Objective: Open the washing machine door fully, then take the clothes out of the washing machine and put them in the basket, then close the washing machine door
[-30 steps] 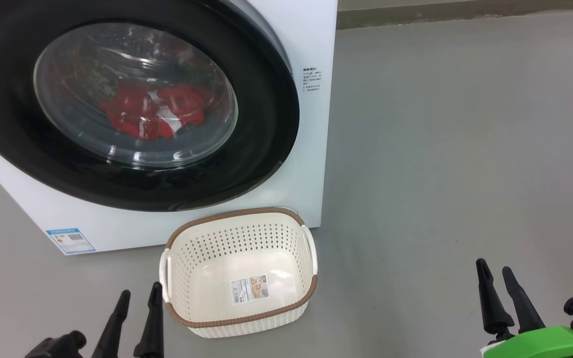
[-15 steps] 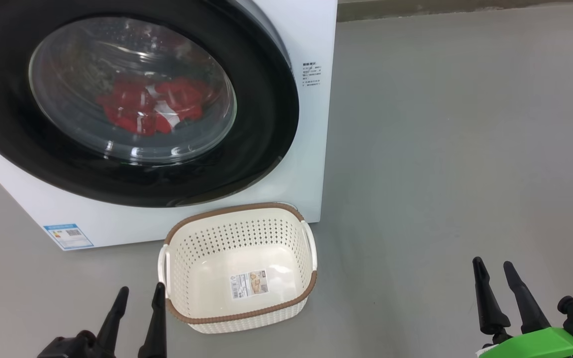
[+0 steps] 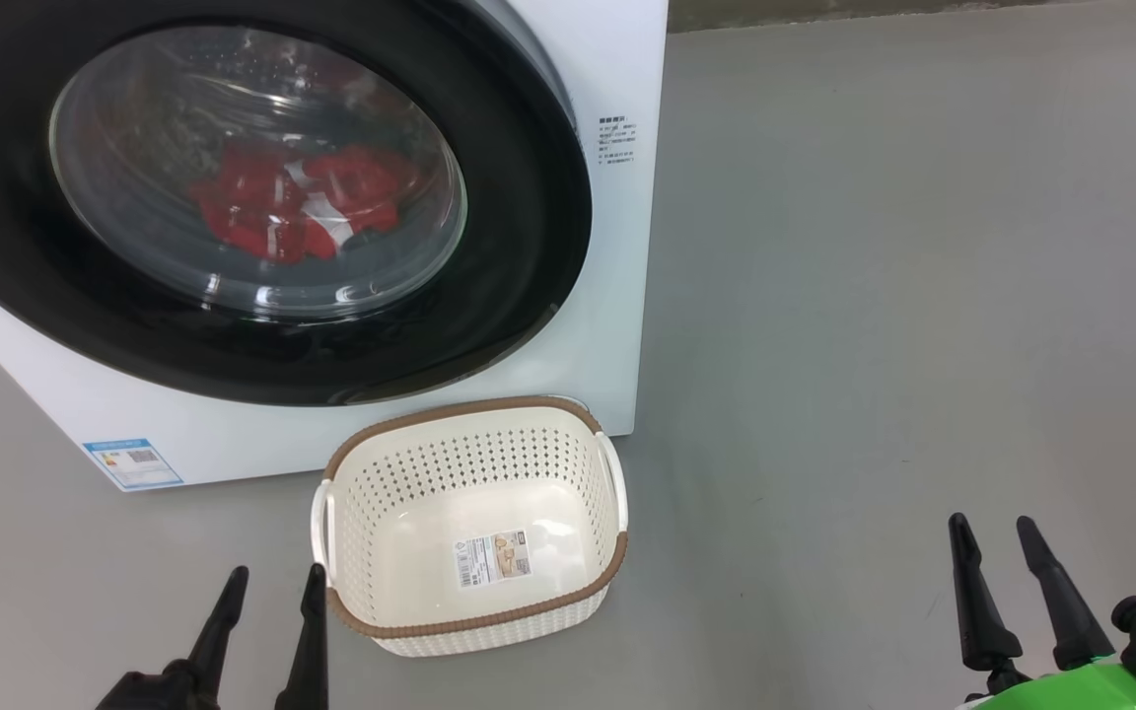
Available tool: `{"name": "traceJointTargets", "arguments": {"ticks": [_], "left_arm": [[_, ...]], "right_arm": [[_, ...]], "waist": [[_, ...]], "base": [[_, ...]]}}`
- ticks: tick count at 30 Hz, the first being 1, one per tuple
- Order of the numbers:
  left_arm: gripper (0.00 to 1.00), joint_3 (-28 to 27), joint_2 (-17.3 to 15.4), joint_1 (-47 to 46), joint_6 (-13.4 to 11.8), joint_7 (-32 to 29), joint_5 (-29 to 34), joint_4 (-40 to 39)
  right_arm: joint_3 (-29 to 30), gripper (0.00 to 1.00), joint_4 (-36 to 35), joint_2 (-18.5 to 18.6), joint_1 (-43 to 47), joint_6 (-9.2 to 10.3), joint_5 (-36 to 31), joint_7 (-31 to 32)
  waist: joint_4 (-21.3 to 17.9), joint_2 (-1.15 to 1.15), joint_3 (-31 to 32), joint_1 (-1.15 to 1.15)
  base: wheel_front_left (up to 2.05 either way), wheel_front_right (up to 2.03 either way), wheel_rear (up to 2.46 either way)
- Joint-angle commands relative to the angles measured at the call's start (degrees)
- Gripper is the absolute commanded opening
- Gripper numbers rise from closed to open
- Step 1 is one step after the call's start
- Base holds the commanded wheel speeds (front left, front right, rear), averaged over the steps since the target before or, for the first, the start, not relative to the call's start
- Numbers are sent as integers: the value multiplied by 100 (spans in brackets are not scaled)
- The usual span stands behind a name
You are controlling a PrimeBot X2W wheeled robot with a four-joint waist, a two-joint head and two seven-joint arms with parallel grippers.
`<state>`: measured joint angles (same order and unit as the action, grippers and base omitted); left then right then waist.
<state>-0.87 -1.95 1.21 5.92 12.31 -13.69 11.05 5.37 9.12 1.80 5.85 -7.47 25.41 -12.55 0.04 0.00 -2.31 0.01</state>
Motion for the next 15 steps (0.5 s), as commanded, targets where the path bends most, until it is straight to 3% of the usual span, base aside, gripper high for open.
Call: {"name": "traceJointTargets", "arguments": {"ticks": [1, 15], "left_arm": [[100, -188, -86, -73, -3, 112, 181, -117], [100, -231, -93, -25, 25, 269, 596, -51]], "right_arm": [[-66, 100, -196, 100, -46, -2, -149, -89], [-8, 100, -278, 109, 116, -2, -657, -245]], "waist": [[2, 0, -2, 0], [2, 0, 13, 0]], "base": [[0, 0, 0], [0, 0, 0]]}}
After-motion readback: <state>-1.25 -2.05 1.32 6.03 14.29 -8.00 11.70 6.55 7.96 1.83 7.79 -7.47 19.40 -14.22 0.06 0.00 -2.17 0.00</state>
